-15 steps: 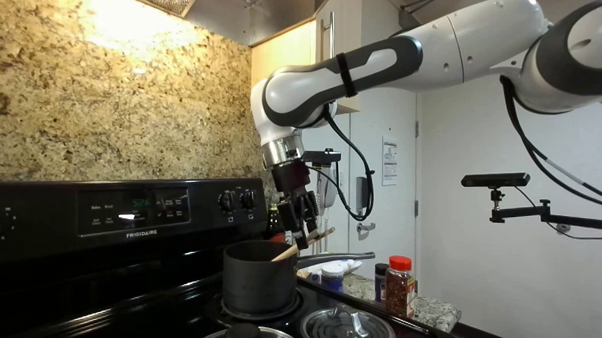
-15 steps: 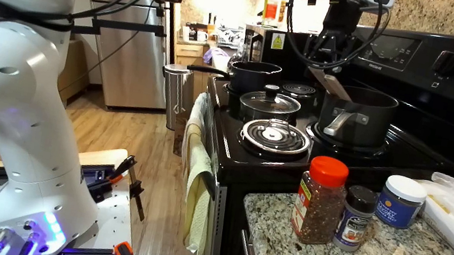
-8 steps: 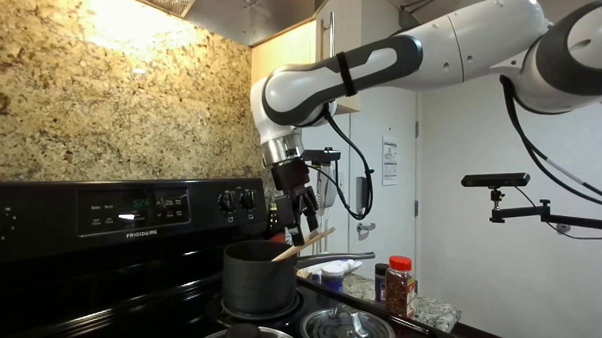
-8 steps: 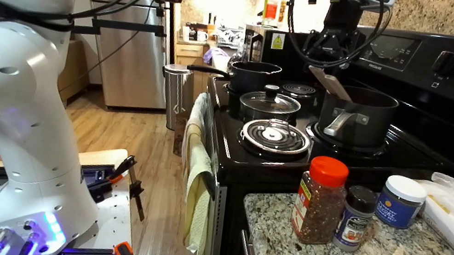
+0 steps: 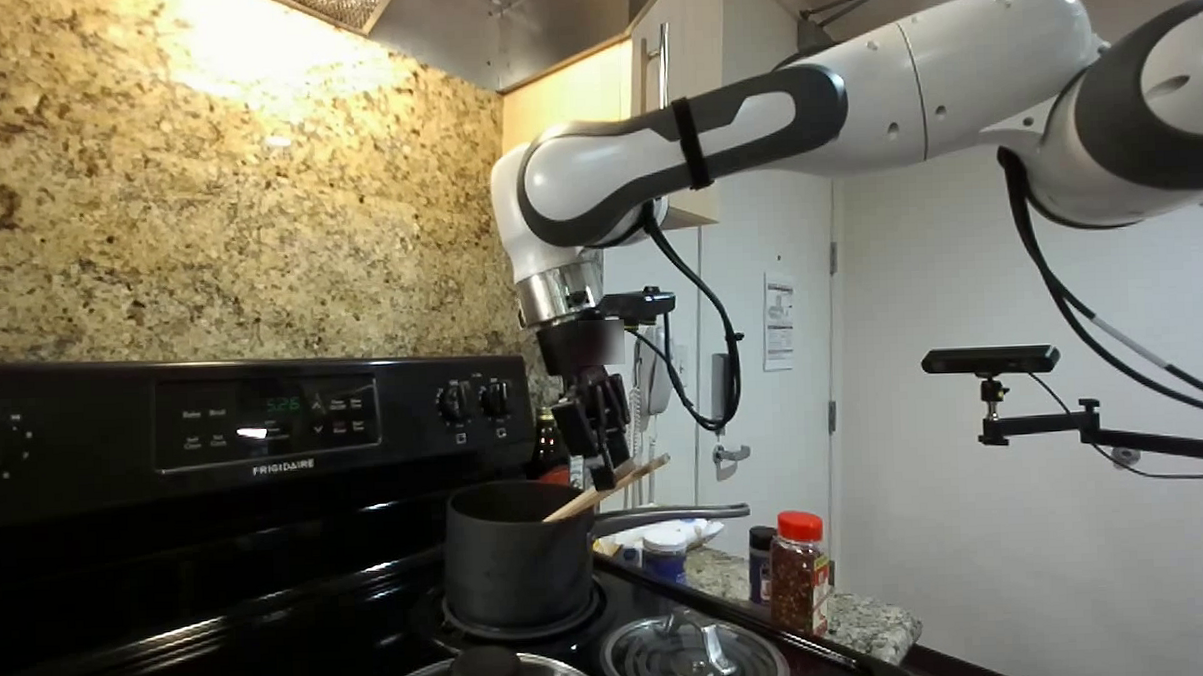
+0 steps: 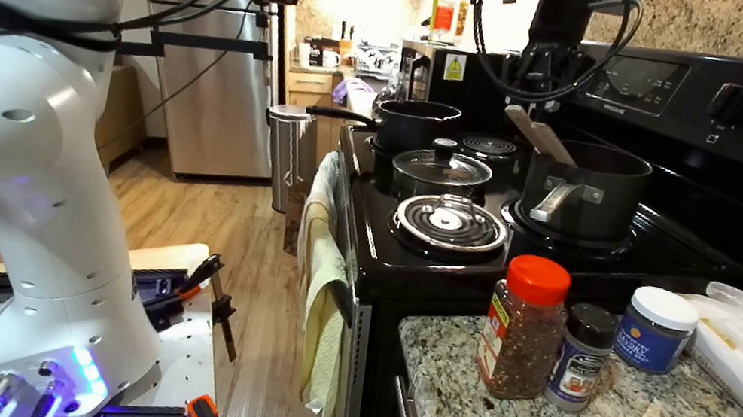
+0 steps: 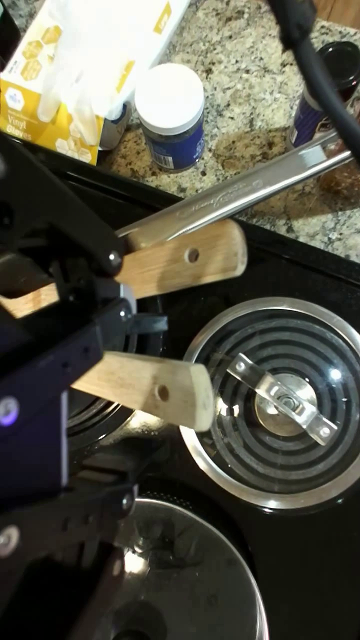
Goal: Pick the cooking stick and put it on the bottle on the counter
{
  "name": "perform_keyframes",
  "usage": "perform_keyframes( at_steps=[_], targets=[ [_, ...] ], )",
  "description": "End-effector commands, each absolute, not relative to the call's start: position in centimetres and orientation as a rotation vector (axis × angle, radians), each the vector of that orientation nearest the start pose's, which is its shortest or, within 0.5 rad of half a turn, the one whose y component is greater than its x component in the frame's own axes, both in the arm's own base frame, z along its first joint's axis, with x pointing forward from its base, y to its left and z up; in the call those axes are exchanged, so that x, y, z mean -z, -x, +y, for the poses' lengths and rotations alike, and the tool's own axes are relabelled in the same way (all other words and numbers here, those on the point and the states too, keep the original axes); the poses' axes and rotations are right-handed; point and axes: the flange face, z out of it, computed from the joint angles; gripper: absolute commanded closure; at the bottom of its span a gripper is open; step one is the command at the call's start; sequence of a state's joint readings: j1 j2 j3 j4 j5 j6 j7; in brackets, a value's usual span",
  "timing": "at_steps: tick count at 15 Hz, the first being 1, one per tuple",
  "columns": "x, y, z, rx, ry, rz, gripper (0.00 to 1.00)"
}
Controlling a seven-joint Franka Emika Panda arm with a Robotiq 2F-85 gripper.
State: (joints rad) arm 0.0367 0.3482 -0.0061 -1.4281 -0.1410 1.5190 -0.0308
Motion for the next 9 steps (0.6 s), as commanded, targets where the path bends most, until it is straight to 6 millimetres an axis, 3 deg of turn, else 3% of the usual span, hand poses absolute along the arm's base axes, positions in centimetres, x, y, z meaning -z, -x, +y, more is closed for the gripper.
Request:
perform_keyframes(
  at_steps=[1,5,9],
  targets=[
    [-48.37,-63.96,0.87,-0.466,3.279,-0.163,0.73],
    [-48.31,-63.90,0.86,-0.476,3.282,-0.166,0.95],
    [-48.36,-63.84,0.69,-0.482,3.284,-0.158,0.93]
  ],
)
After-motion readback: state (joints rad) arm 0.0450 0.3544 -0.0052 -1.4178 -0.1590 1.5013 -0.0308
